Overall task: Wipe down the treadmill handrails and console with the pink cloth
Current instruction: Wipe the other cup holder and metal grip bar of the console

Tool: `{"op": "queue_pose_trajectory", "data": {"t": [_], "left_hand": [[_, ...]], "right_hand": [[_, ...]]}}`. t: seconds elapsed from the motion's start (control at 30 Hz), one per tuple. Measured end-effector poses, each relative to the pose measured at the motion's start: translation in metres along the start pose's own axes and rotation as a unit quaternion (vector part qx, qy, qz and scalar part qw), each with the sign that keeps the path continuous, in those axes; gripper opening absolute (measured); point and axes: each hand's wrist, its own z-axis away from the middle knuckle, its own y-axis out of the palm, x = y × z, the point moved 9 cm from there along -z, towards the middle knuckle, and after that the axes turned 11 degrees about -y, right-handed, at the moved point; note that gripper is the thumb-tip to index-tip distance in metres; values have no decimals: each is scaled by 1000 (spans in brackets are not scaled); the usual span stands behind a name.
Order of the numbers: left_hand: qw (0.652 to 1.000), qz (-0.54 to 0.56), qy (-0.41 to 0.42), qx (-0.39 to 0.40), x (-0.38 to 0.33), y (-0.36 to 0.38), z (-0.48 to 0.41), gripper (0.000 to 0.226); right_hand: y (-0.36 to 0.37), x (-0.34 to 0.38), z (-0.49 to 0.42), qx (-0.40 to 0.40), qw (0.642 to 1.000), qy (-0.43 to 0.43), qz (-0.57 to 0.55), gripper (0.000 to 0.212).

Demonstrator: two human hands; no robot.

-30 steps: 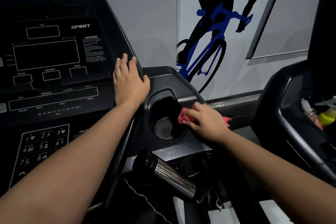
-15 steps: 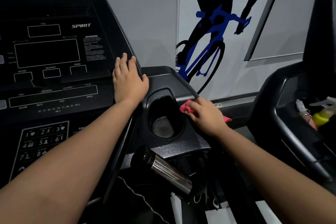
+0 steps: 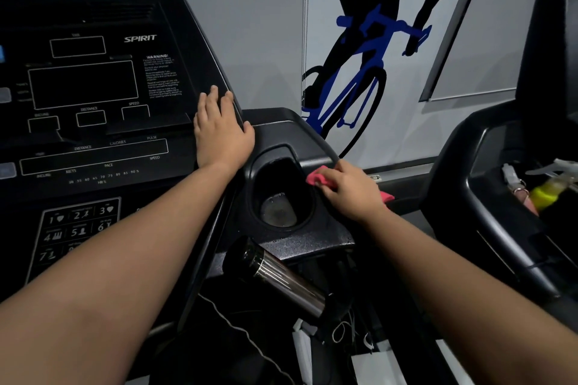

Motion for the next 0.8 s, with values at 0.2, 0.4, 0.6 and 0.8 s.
{"op": "queue_pose_trajectory", "data": {"t": [0.2,0.4,0.6,0.8], "left_hand": [[1000,0,4,-4,-2,-1,1,60],[1000,2,4,-3,-1,-1,3,59],[1000,2,3,-6,-2,-2,2,58],[1000,1,5,-9,-1,-1,1,58]], "right_hand": [[-4,49,39,-20,998,-54,30,32],[-6,34,57,29,993,-112,-18,39],[-4,-8,17,-1,1000,25,-3,28],[0,48,38,-4,998,-44,39,29]]}}
